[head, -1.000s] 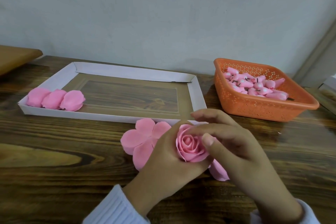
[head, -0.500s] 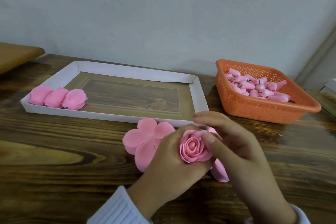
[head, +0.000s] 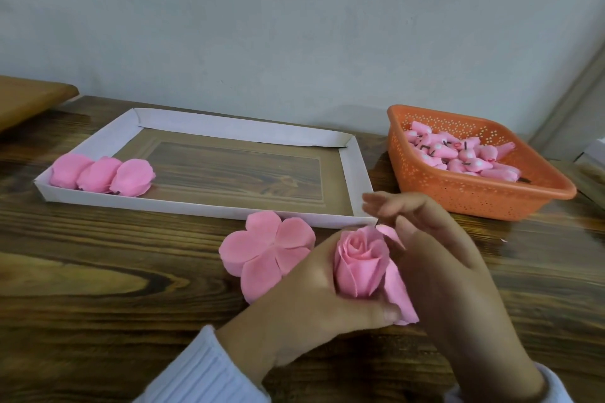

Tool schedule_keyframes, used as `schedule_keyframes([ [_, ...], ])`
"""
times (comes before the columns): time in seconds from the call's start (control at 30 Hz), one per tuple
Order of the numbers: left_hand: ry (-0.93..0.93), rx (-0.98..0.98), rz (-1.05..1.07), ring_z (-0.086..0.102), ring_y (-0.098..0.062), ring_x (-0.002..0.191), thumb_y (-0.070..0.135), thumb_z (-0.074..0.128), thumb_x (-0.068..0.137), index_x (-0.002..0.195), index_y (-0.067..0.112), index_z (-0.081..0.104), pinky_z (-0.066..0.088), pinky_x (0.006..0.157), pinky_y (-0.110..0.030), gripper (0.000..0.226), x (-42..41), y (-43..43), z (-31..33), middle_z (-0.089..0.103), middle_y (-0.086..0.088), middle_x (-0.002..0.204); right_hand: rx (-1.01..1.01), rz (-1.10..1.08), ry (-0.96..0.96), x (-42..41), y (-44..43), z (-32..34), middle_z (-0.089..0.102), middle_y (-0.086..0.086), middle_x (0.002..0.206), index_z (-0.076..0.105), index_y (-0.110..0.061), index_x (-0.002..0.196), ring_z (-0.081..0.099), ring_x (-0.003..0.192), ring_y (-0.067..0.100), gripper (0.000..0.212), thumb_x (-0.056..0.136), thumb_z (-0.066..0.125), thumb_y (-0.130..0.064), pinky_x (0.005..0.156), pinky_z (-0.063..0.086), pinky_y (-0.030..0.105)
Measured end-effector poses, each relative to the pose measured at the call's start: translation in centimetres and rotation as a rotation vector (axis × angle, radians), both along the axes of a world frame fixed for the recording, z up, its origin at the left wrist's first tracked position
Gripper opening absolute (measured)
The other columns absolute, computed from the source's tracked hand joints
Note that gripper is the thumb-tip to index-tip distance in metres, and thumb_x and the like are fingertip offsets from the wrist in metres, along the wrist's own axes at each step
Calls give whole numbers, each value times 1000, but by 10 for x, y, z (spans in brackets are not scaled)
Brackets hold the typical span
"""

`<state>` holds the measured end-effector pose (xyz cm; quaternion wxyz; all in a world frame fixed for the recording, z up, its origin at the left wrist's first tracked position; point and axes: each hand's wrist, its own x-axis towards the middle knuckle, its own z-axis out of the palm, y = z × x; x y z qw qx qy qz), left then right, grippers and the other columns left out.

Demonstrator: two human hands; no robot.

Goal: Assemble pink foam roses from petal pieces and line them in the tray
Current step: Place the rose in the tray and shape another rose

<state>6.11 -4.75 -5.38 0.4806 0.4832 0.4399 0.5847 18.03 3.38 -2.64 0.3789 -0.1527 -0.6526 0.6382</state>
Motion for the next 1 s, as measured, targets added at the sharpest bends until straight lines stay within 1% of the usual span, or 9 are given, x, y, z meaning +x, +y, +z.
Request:
schedule_keyframes([
  [0.1,-88,-69,-87,65,-4,92,-9,66,81,118,11,53,53,76,-20,44,0,0,1,68,12,93,286,41,-81,8,5,7,65,-4,117,68,-24,71,53,125,15,6,72,62,-26,94,46,27],
  [0.23,-132,-137,-116,66,-8,89,-9,63,84,126,11,49,55,74,-24,48,1,1,-1,66,2,98,568,101,-252,13,7,10,58,-16,127,71,-28,86,46,131,12,17,75,62,-20,97,41,19],
  [0.33,-123,-148,-103,65,-6,78,-11,64,83,125,12,51,54,68,-23,50,0,2,-3,66,6,86,768,52,-357,13,7,11,51,-20,131,67,-39,94,44,132,9,35,74,62,-11,98,37,14],
  [0.4,-122,-144,-92,63,-8,74,-15,63,81,123,12,52,53,67,-23,51,0,1,-3,65,6,82,933,8,-390,13,8,12,48,-16,135,63,-41,99,42,133,12,40,73,61,-11,102,37,20],
  [0.5,-138,-136,-54,62,-17,78,-18,60,75,122,12,52,54,69,-29,56,0,2,-3,64,-3,86,1090,-34,-430,12,7,12,49,-5,136,60,-39,100,39,134,19,46,68,63,-6,101,41,44],
  [0.67,-140,-150,-58,60,-26,93,-14,57,71,120,16,54,55,79,-36,58,-1,3,-3,61,-13,96,1179,-80,-427,9,4,10,51,1,134,67,-26,86,38,134,23,24,74,56,-9,98,41,52],
  [0.83,-147,-126,-122,57,-30,96,-20,52,77,125,13,51,52,86,-43,58,-3,2,-3,57,-20,101,1238,-138,-445,8,5,6,49,4,137,65,-24,80,33,138,30,20,67,63,-8,99,37,57],
  [0.93,-235,-139,-179,62,-21,85,-18,51,72,127,12,48,55,77,-33,63,-6,1,-3,62,-11,90,1155,-135,-396,9,7,5,48,1,138,63,-25,74,31,139,27,16,73,50,-15,103,35,51],
  [1.0,-311,-140,-232,66,-15,80,-21,46,69,124,11,49,55,72,-30,64,-9,-1,-2,65,-5,84,1064,-118,-343,9,9,5,49,-1,137,61,-25,70,33,139,24,18,72,46,-14,107,32,40],
])
